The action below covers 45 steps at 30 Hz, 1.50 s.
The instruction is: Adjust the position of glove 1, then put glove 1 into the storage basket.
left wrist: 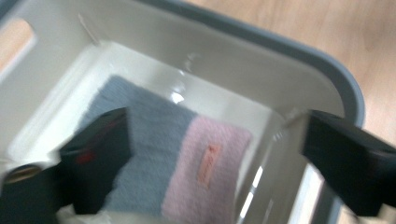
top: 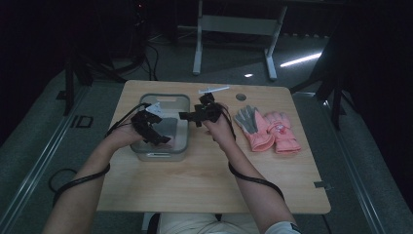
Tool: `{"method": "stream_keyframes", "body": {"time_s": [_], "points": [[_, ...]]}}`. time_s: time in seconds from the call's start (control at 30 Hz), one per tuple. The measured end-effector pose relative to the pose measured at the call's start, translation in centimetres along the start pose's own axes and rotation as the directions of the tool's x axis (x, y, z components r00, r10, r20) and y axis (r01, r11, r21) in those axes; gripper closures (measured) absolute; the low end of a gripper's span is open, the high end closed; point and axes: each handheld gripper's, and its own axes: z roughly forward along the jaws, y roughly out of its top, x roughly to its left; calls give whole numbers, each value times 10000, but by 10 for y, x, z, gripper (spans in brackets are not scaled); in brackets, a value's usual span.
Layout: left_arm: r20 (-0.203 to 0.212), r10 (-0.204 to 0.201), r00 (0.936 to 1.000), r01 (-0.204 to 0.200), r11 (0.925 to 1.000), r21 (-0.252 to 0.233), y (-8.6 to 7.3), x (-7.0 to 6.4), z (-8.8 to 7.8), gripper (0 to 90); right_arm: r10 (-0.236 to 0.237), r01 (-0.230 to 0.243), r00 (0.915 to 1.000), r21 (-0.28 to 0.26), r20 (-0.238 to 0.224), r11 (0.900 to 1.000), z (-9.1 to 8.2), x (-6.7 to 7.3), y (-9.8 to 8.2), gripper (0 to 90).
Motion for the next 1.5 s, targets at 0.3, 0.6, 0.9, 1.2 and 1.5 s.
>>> {"method": "stream_keyframes", "body": {"time_s": [0.3,0.6,0.9,1.2,1.5], "points": [[158,-639,9978,646,9964,-541,9,-15,4,22,6,-4,10000,-217,94,9998,-35,-19,-15,132],[133,-339,9993,347,9975,-616,28,-37,18,18,-333,331,9994,248,70,9991,-65,-35,-36,165],[789,296,9964,-239,9971,-728,49,-68,28,18,-590,592,9920,11,1119,9982,-100,-57,-52,470],[1435,1148,9830,-1029,9908,-878,68,-111,42,18,-750,649,9742,537,2129,9964,-127,-94,-63,625],[1493,1386,9790,-1203,9848,-1252,58,-145,66,20,-1048,712,9551,1288,2772,9891,-118,-121,-71,657]]}}
